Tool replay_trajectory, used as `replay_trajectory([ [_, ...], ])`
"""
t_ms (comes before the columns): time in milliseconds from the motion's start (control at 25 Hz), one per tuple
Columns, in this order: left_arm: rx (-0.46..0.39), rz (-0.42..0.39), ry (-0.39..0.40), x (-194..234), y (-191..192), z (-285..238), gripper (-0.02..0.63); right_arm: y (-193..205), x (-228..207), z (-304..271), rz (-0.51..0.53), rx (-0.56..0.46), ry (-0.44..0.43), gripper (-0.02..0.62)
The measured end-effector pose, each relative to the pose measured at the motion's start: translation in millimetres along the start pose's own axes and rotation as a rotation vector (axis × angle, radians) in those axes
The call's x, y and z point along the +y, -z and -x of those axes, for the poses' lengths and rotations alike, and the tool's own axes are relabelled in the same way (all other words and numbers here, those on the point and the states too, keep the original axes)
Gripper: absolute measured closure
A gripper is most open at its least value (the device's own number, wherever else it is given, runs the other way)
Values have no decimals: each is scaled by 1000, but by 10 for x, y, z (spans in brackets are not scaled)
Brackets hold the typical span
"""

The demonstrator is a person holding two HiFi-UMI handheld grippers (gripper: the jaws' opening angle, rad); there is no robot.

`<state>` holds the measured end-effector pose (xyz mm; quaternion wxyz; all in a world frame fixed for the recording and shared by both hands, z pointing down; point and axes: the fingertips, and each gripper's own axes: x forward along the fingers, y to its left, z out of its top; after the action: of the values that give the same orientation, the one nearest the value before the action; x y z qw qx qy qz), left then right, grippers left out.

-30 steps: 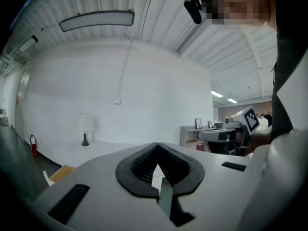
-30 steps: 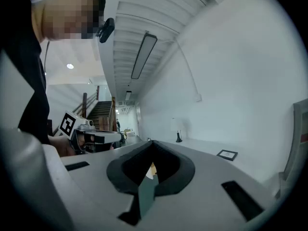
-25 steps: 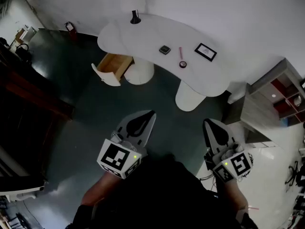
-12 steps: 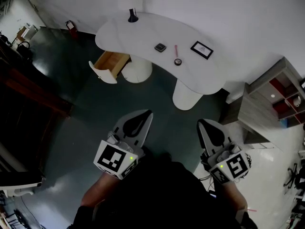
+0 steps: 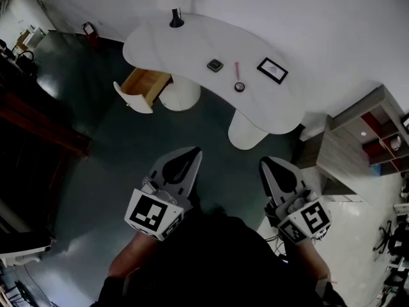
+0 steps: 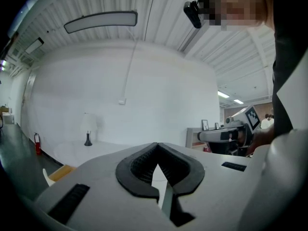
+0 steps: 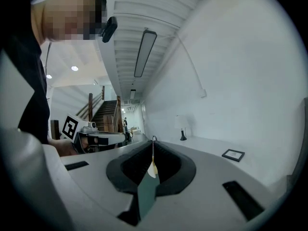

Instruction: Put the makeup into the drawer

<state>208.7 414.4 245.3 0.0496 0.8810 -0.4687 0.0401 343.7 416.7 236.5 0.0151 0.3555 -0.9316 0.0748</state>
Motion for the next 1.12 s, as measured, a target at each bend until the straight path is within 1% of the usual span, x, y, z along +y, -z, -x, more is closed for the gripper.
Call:
replay_trajectory([
  [200, -8, -37, 0, 558, -84, -211, 597, -41, -112, -606, 7, 16, -2, 578],
  [440, -23, -23, 12, 1249, -191, -421, 597, -183, -205, -1300, 3, 8, 10, 577],
  [720, -10, -21, 19, 1907, -246, -421, 597, -256, -118, -1953, -10, 6, 12, 577],
  [840, 12, -29, 22, 2118, -203, -430, 597, -249, -97, -2130, -10, 18, 16, 577],
  [920, 17, -14, 24, 2206, -187, -473, 597, -223, -124, -2211, -16, 30, 19, 577],
  [1120, 43, -6, 58, 2265, -121, -710, 597, -180, -355, -2338, -28, 42, 36, 577],
])
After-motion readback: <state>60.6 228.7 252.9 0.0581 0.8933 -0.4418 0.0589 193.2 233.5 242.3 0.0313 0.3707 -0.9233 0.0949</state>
